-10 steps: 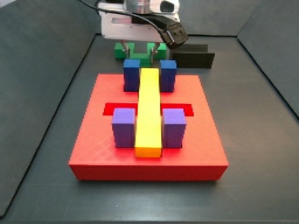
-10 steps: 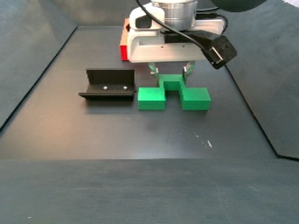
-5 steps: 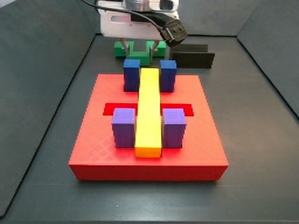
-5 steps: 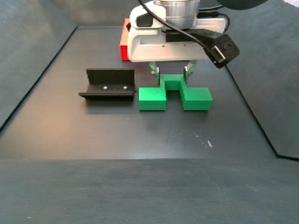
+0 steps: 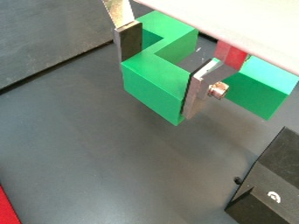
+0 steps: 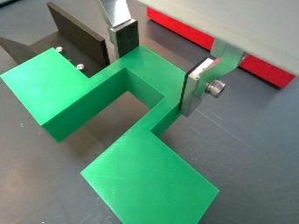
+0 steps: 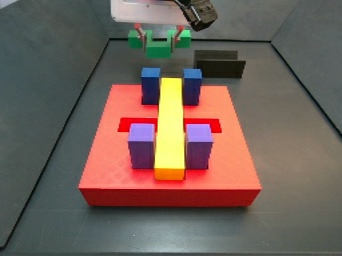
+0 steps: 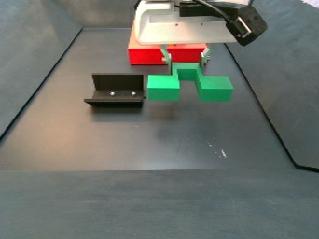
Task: Pick up the green object. Move up. Place the green object on the fixture. Regrasp the green object. Move to above the board. Insert the green object.
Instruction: Place the green object on the fixture.
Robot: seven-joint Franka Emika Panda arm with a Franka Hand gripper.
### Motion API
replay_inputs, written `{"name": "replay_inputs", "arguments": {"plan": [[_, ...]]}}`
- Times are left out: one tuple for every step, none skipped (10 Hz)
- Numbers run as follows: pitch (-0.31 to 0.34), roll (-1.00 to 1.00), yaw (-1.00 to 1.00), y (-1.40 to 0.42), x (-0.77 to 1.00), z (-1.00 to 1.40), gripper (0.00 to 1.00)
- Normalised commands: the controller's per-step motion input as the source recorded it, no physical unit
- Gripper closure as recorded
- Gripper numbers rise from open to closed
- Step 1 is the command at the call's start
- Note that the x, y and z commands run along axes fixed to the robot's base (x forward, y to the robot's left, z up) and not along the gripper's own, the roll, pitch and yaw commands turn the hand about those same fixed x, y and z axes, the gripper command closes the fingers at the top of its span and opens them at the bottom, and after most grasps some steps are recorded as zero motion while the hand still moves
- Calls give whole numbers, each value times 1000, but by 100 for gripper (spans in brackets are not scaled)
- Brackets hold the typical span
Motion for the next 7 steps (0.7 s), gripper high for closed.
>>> {"name": "replay_inputs", "arguments": {"plan": [[0, 97, 0, -54, -51, -74, 100], [0, 0, 0, 9, 0, 34, 100], [0, -349, -63, 174, 286, 483, 100], [0, -603, -111, 189, 380, 634, 100], [0, -786, -109, 183, 434, 711, 100], [-80, -883, -63, 66, 434, 434, 100], [-71, -1000, -29, 57, 354, 414, 100]]}}
